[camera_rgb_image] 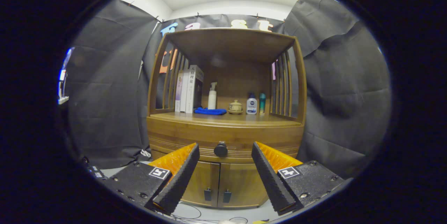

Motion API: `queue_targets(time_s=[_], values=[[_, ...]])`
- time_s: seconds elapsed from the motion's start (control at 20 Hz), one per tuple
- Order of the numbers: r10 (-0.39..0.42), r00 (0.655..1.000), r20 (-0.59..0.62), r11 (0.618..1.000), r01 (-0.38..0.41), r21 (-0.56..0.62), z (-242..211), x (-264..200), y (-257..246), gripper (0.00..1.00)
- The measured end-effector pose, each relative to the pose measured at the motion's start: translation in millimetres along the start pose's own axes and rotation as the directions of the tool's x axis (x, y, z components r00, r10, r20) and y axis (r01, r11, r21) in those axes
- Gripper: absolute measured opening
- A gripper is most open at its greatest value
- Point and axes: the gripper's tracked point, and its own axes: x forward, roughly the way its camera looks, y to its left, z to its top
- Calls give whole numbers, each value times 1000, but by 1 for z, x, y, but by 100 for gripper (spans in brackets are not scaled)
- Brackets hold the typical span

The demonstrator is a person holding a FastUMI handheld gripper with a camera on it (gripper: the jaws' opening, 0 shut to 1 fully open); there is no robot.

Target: Pull open the drawer, take out the items inside it, and place them on the countertop above the cabinet.

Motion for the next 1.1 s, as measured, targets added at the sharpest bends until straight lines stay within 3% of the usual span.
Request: queue_targets(time_s=[0.35, 0.75, 0.95, 1.1], values=[[-19, 992, -121, 1000, 20, 14, -48, 77, 1, 98], [-18, 975, -220, 997, 33, 63, -62, 146, -4, 98], [6, 967, -254, 994, 22, 106, -70, 159, -1, 89], [23, 967, -252, 993, 7, 116, -70, 160, 10, 72]])
